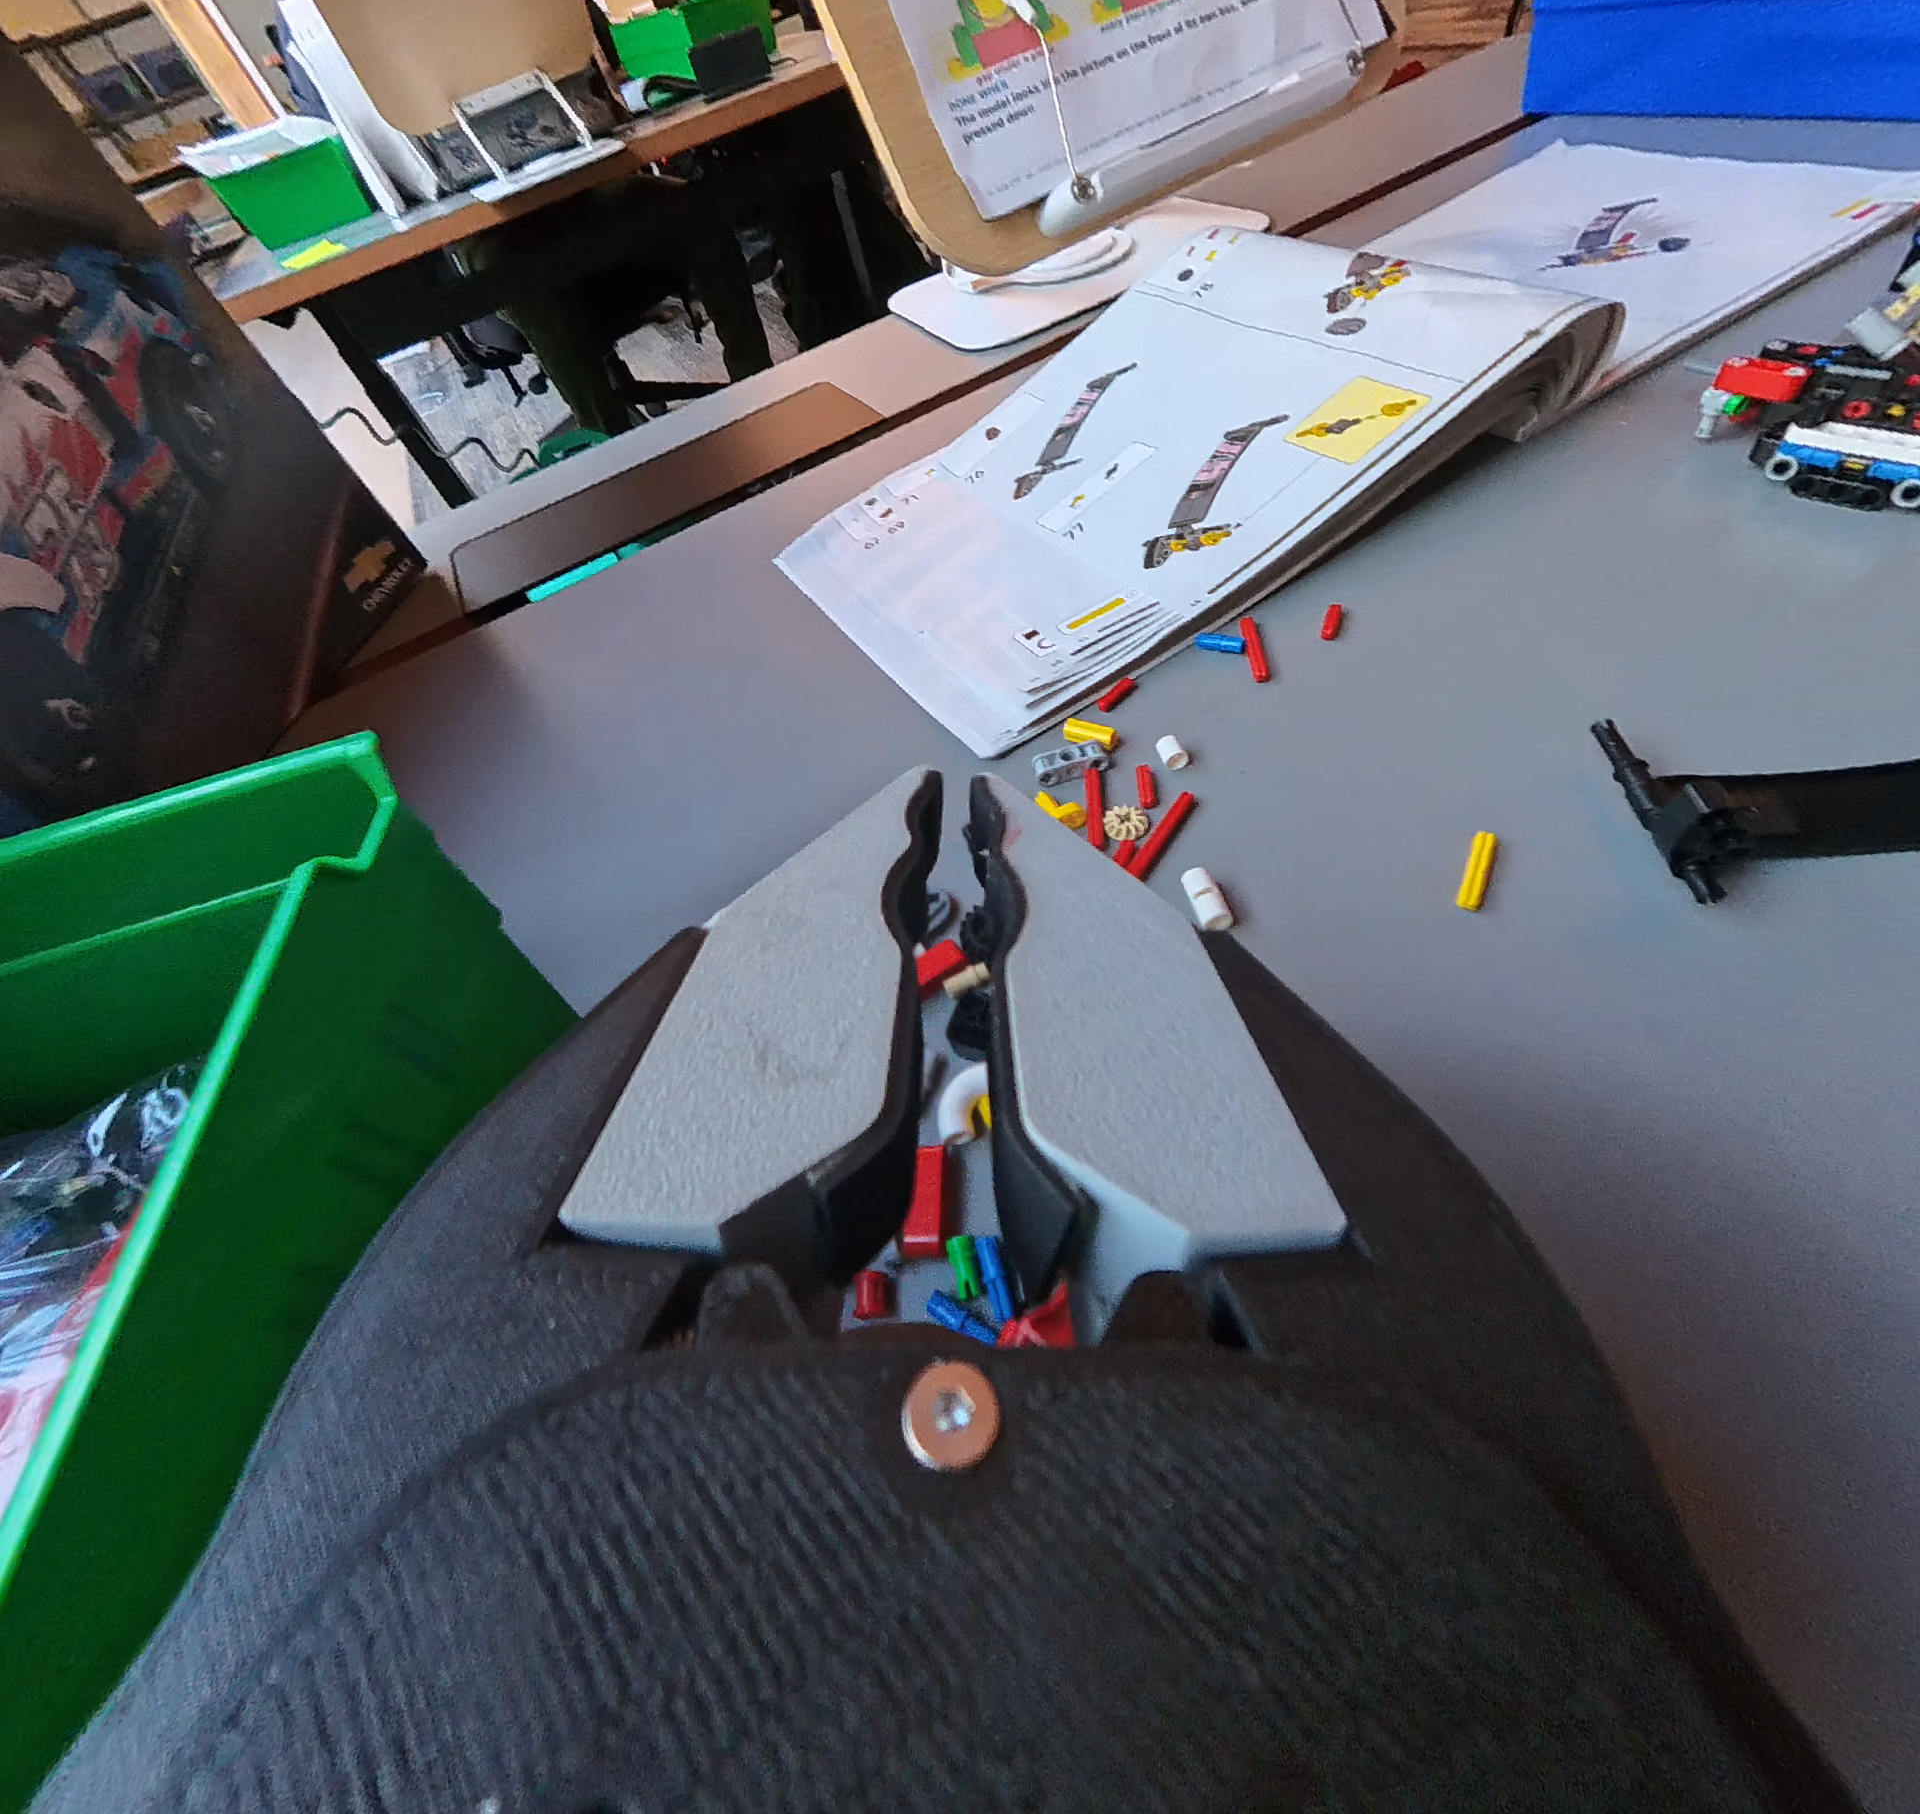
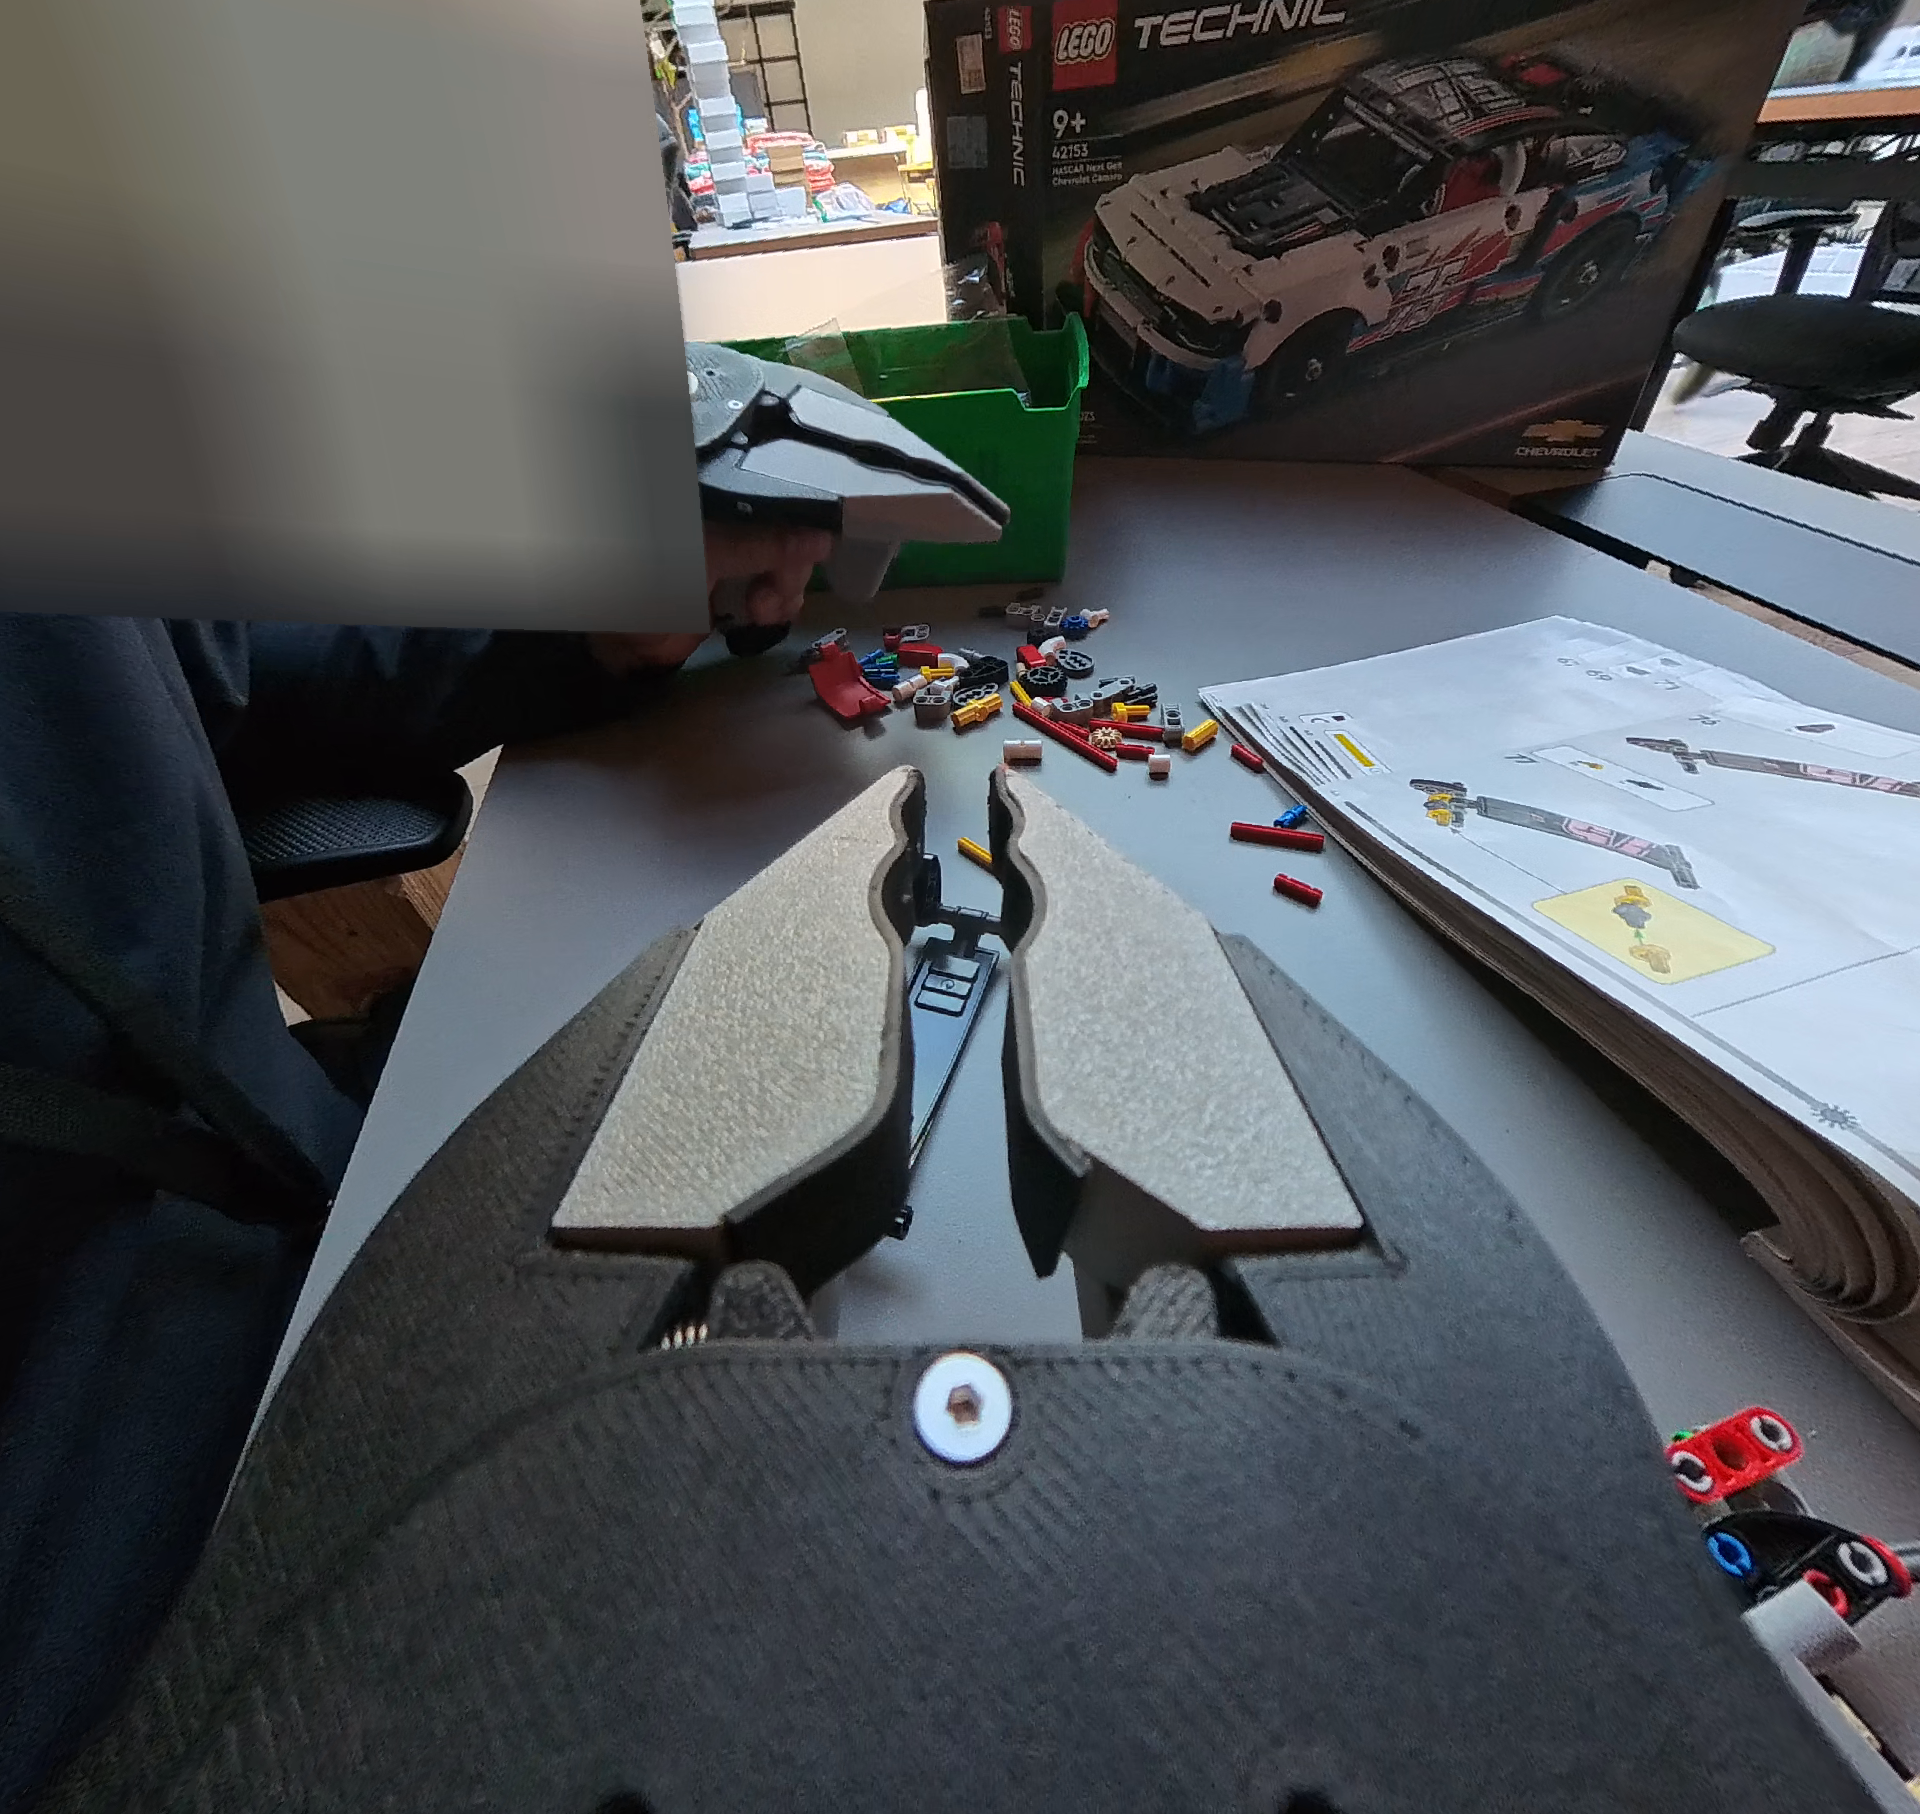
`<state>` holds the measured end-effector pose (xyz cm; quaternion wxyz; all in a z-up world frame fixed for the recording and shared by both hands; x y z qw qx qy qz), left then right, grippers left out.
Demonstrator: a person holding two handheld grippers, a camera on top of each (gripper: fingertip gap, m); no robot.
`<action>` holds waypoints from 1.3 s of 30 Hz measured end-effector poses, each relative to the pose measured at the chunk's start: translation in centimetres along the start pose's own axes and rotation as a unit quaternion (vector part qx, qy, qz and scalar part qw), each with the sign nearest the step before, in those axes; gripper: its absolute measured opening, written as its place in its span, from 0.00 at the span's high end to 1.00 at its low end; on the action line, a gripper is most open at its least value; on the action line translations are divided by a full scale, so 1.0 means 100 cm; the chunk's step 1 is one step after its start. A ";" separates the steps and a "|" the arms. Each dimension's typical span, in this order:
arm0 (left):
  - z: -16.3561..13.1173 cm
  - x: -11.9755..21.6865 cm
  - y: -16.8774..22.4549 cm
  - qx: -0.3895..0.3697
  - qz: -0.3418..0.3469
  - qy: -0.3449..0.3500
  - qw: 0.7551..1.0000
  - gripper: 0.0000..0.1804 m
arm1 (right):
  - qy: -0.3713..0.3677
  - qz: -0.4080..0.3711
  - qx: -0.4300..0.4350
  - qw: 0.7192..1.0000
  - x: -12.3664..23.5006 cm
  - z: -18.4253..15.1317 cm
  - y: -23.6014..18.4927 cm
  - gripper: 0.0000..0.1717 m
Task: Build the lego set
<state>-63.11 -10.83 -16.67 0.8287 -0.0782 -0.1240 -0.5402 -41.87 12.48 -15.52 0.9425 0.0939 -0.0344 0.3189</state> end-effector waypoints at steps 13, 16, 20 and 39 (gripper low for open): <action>0.020 0.028 -0.024 0.069 0.078 0.147 0.984 1.00 | -0.004 -0.005 -0.005 1.000 -0.002 -0.002 0.003 0.95; 0.019 0.026 -0.023 0.068 0.073 0.137 0.985 0.99 | -0.004 -0.006 -0.006 1.000 -0.002 -0.003 0.003 0.95; 0.014 0.019 -0.019 0.062 0.047 0.100 0.992 0.93 | -0.005 -0.005 -0.010 1.000 -0.003 -0.004 0.005 0.95; -0.003 -0.018 -0.009 -0.030 -0.023 -0.244 0.969 0.95 | -0.013 -0.007 0.004 1.000 0.000 -0.002 0.002 0.95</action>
Point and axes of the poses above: each gripper's, where its closed fingertips meet, x back along the fingers, z out of its top, y = z × x across the jaws, the point moved 9 cm from there along x, back along the fingers, and after that the axes turned 14 degrees about x, right-handed, at the moved point
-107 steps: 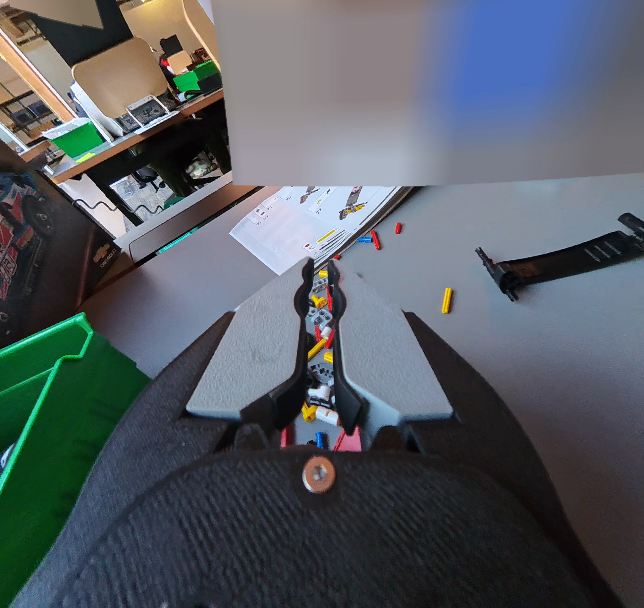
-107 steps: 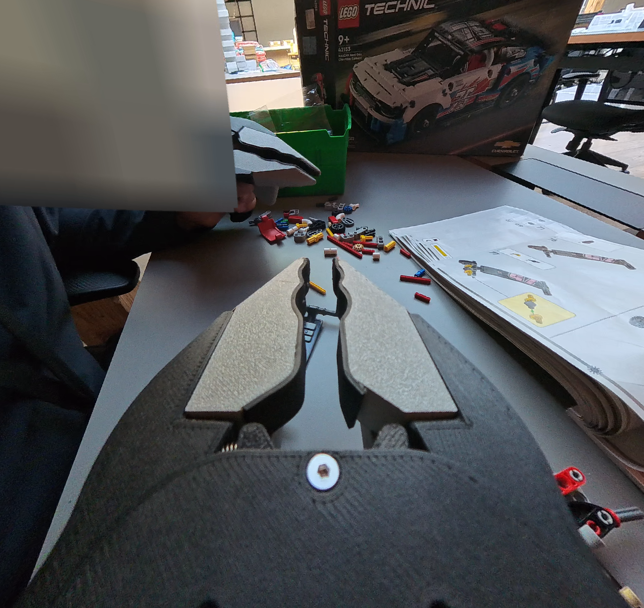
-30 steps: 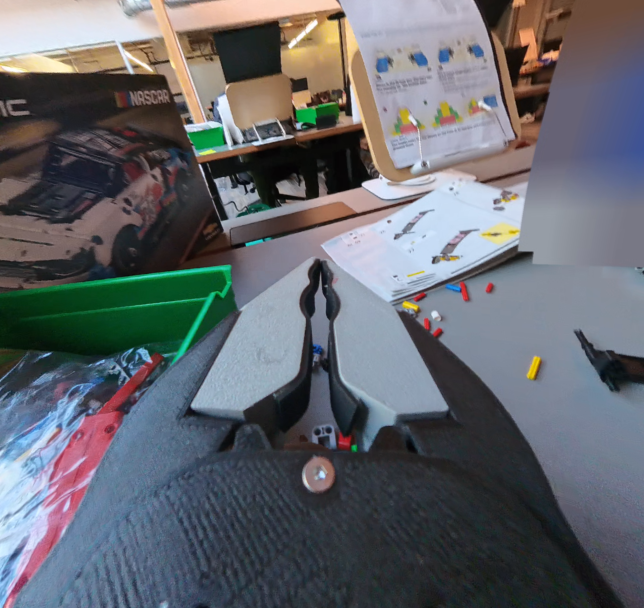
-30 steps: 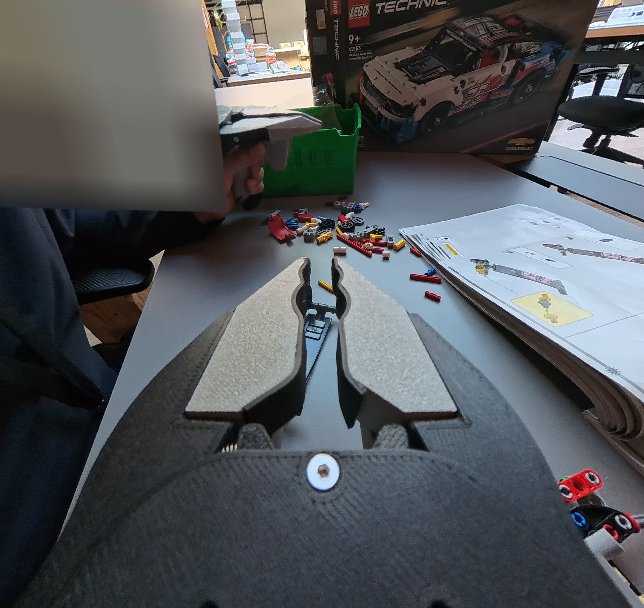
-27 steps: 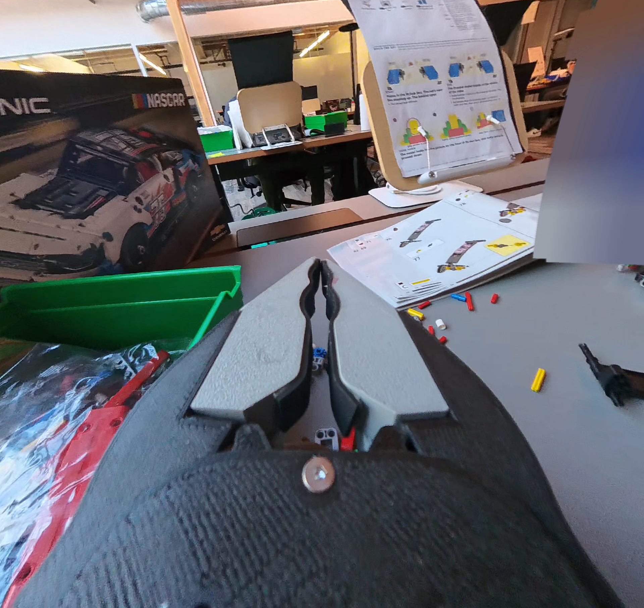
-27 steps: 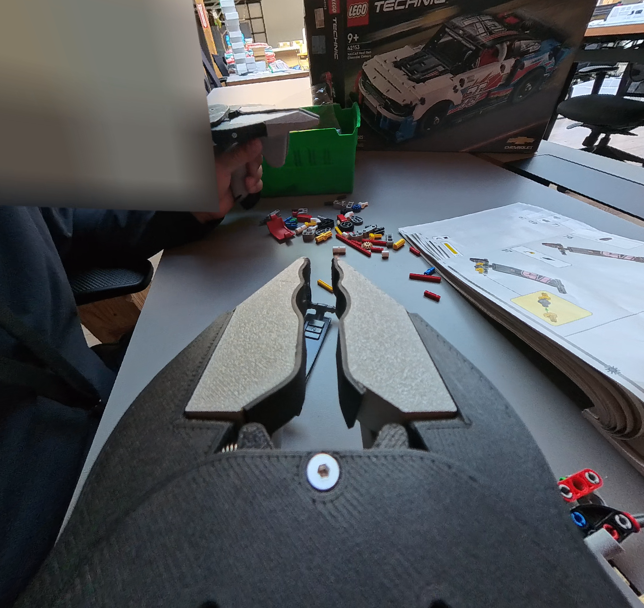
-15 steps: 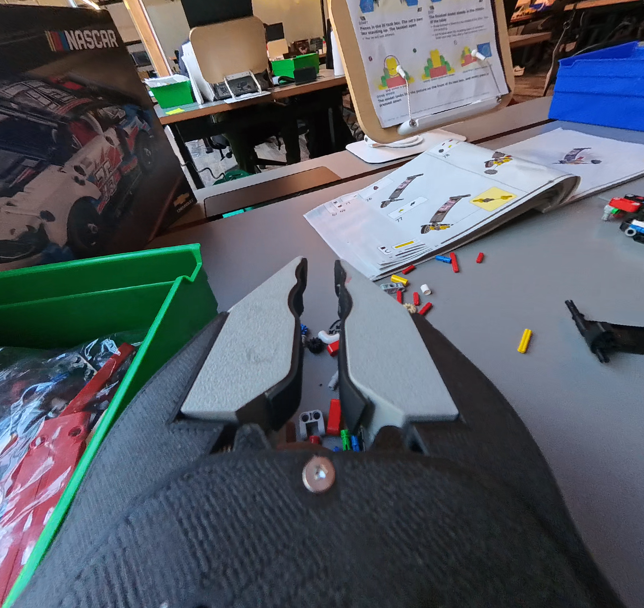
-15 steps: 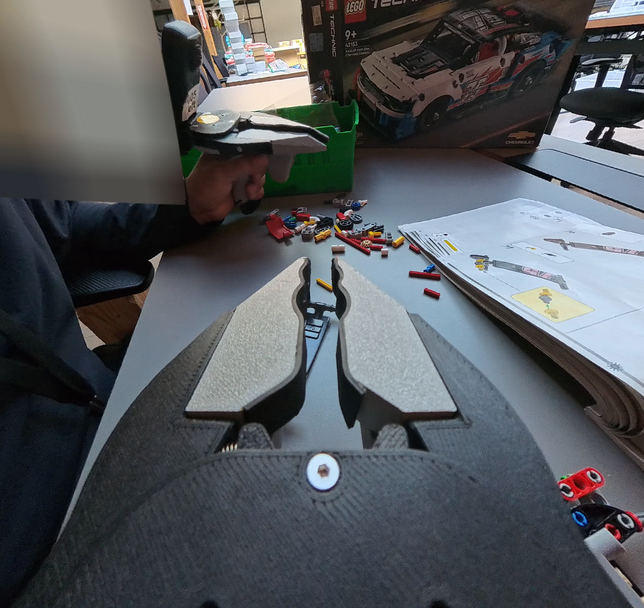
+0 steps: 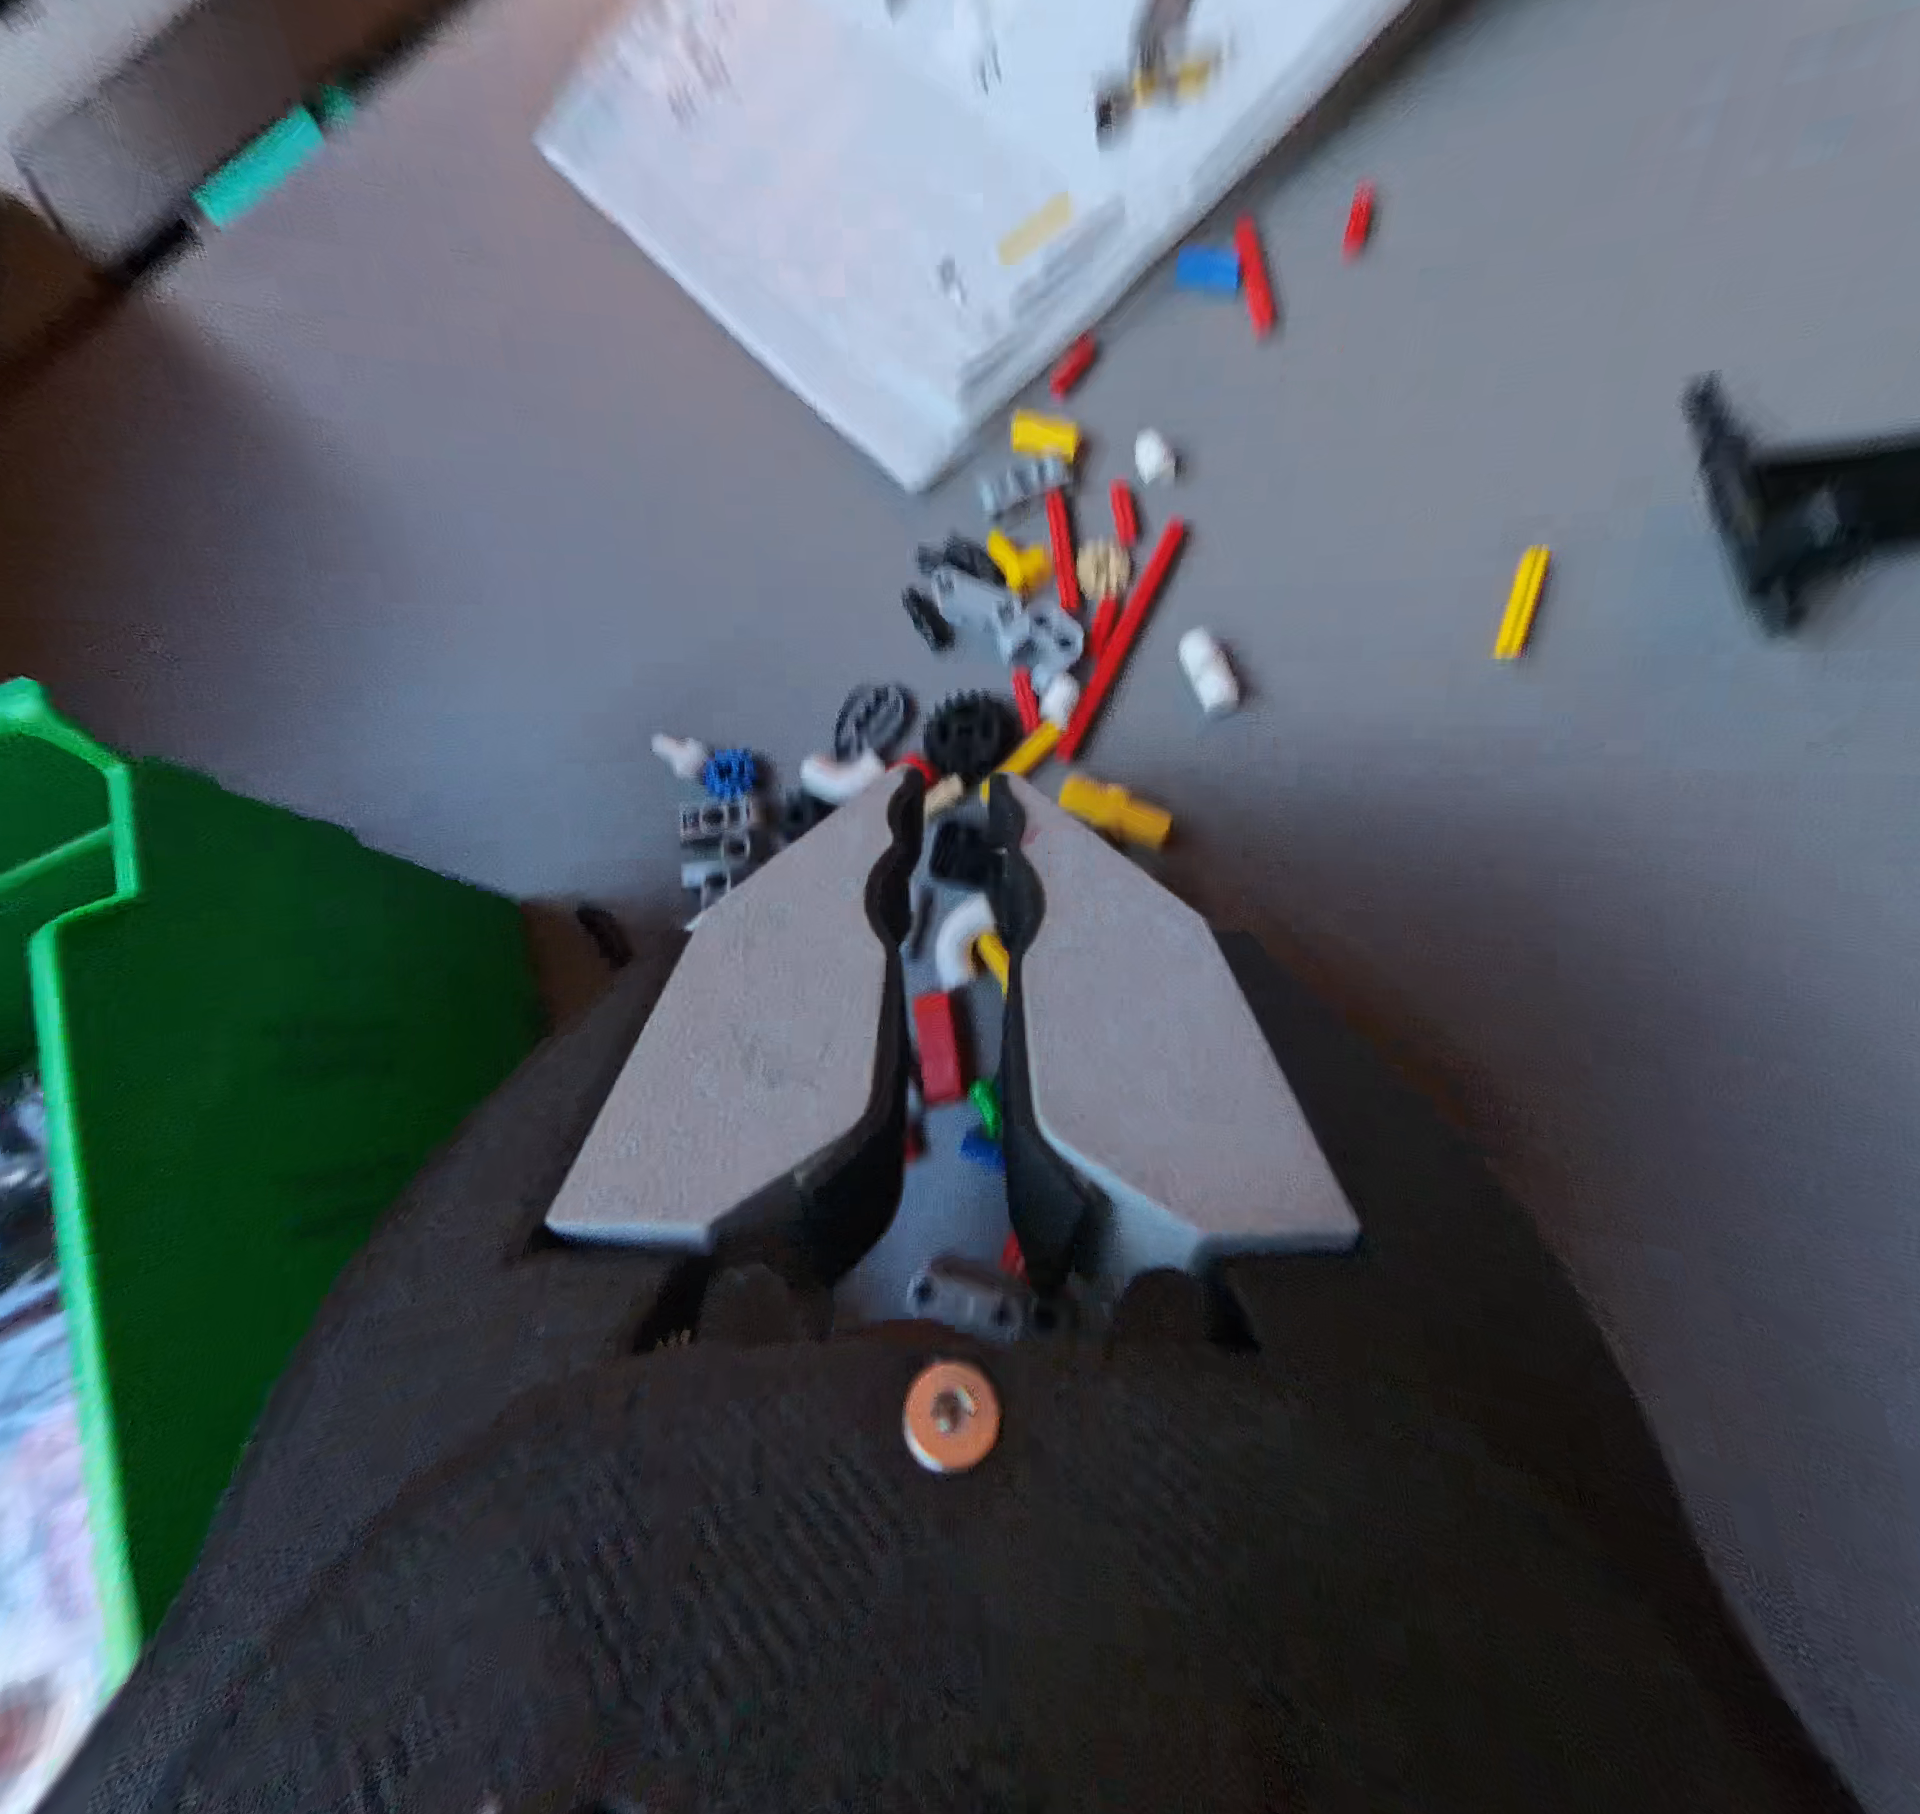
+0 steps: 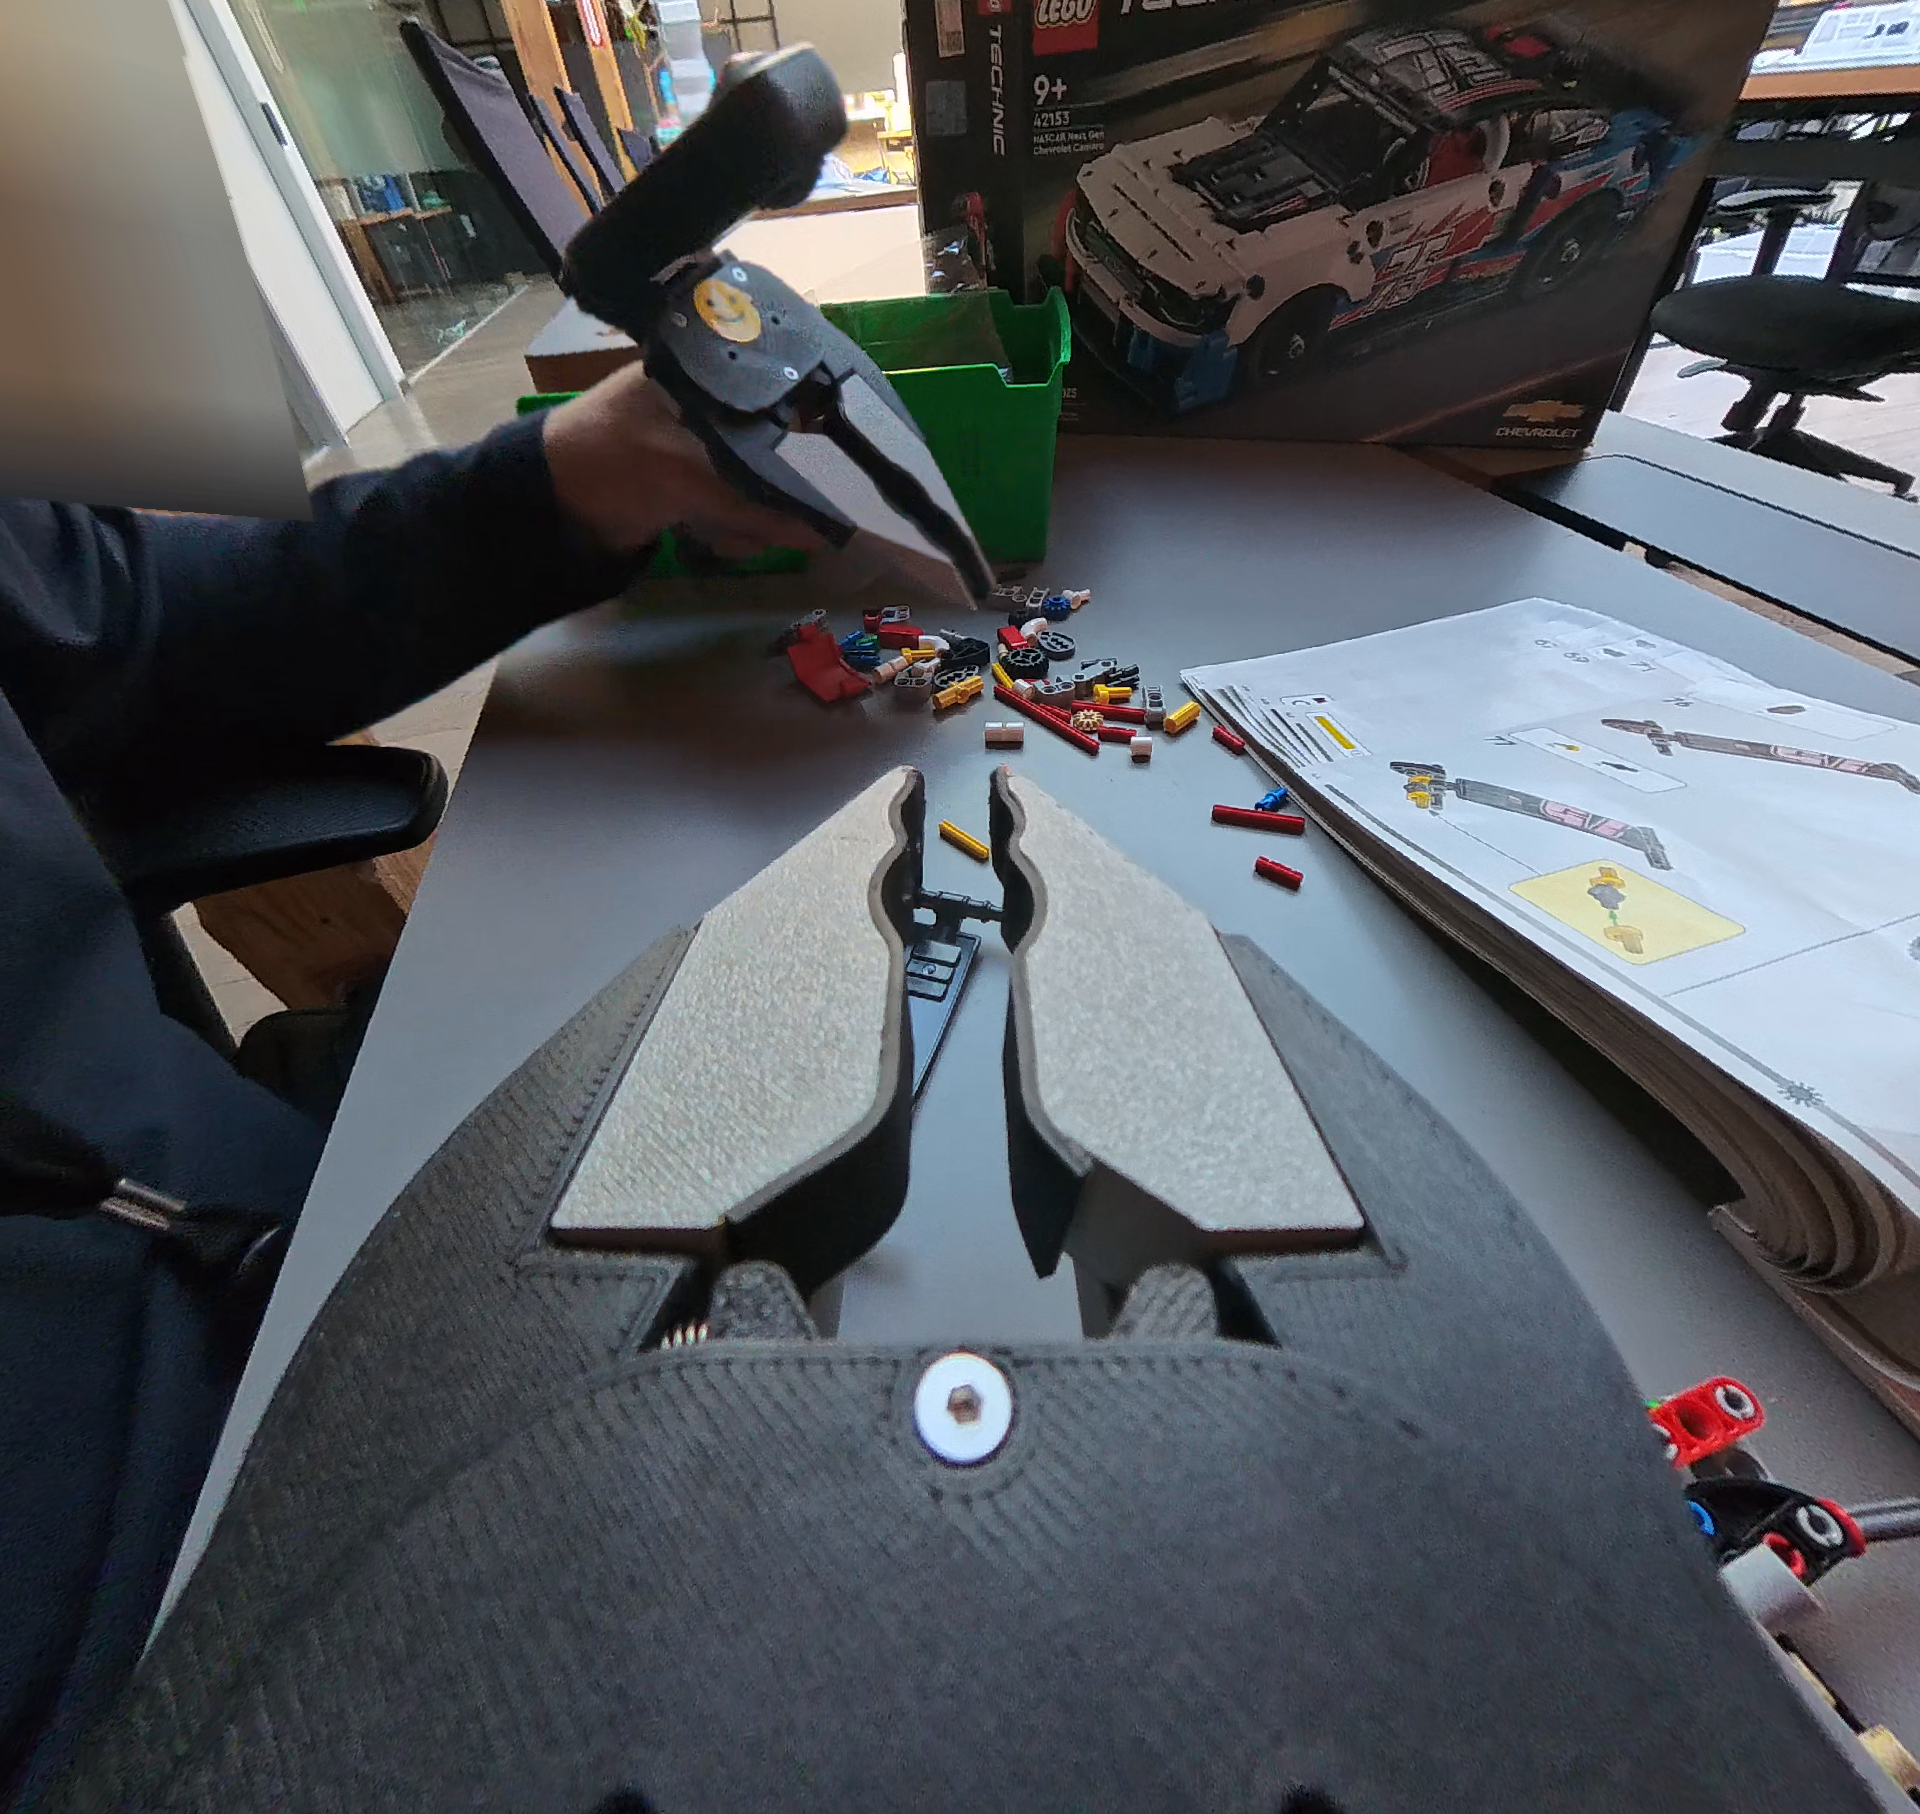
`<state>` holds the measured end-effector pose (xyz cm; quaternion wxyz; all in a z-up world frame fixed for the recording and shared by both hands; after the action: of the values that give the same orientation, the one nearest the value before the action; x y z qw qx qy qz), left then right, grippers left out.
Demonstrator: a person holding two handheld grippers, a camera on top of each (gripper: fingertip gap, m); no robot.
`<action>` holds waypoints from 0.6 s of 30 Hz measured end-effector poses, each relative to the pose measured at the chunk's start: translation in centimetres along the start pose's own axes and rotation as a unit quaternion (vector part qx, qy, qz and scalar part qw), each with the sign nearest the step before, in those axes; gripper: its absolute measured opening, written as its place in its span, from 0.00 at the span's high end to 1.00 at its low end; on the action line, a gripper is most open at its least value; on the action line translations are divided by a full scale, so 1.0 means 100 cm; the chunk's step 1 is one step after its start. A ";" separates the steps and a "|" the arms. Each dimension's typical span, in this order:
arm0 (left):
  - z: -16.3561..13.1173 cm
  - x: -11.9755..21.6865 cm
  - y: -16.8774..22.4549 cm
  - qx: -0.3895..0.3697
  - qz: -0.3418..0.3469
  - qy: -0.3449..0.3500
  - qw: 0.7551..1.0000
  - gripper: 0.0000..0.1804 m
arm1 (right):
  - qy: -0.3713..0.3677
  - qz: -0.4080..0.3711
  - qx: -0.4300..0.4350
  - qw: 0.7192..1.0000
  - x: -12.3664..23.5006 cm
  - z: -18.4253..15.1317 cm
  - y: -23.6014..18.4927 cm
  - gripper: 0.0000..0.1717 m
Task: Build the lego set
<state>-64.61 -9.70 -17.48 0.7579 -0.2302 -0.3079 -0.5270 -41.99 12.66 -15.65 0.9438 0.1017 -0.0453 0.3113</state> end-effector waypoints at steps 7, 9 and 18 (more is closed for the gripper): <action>-0.010 0.011 0.000 -0.003 -0.011 -0.111 0.994 0.97 | 0.009 0.005 0.010 1.000 0.004 0.005 -0.006 0.95; -0.014 0.010 0.001 -0.002 -0.007 -0.133 0.991 0.97 | 0.006 0.010 0.011 1.000 0.003 0.005 -0.007 0.95; -0.020 -0.003 -0.002 0.038 -0.032 -0.150 0.987 0.94 | 0.008 0.014 0.014 1.000 0.003 0.006 -0.010 0.95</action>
<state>-64.39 -10.91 -19.12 0.6939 -0.2676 -0.4455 -0.4984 -41.21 11.94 -15.18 0.9380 0.1119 -0.0352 0.3261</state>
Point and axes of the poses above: each gripper's, where its closed fingertips meet, x back along the fingers, z out of its top, y = z × x across the jaws, the point moved 9 cm from there along x, back along the fingers, and after that the axes turned 14 degrees about x, right-handed, at the moved point
